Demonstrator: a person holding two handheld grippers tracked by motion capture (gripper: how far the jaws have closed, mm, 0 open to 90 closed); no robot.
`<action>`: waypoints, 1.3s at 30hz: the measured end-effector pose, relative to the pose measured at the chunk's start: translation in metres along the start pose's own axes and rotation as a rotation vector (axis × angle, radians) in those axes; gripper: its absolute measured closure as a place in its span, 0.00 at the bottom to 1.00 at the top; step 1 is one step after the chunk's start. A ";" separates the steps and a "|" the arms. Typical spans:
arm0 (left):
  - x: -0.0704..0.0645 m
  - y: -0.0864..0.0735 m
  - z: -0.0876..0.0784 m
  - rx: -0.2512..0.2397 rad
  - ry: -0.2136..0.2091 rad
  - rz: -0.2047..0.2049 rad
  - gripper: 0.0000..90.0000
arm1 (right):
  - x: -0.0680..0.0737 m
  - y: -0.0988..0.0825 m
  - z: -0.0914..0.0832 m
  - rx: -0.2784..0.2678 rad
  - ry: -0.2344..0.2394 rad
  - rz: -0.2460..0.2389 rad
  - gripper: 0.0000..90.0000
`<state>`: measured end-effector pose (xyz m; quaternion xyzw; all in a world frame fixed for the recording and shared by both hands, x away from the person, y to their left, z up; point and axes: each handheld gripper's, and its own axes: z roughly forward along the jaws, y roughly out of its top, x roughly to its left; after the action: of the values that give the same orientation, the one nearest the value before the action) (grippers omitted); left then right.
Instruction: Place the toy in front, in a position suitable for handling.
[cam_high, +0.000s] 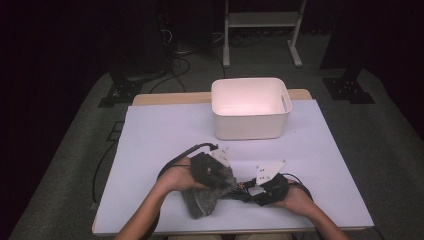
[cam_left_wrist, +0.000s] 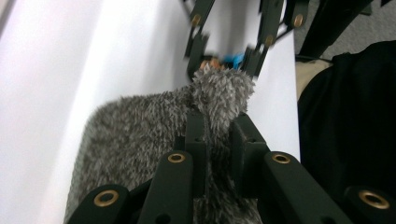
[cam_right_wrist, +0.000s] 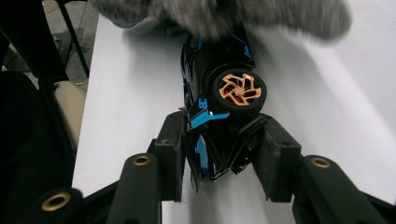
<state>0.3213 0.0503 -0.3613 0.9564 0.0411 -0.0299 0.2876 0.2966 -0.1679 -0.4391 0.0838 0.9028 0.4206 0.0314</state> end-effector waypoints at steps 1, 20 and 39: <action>0.000 0.005 0.005 0.006 -0.007 0.009 0.88 | 0.000 0.000 0.000 0.000 0.000 0.000 0.63; 0.002 0.004 0.008 0.013 -0.007 0.005 0.88 | 0.000 -0.001 0.000 -0.008 -0.002 0.011 0.63; 0.012 -0.040 -0.023 0.009 0.037 -0.096 0.87 | -0.001 -0.001 0.001 -0.011 0.004 0.018 0.63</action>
<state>0.3303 0.0969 -0.3652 0.9550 0.0922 -0.0262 0.2808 0.2980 -0.1683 -0.4409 0.0909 0.8998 0.4259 0.0265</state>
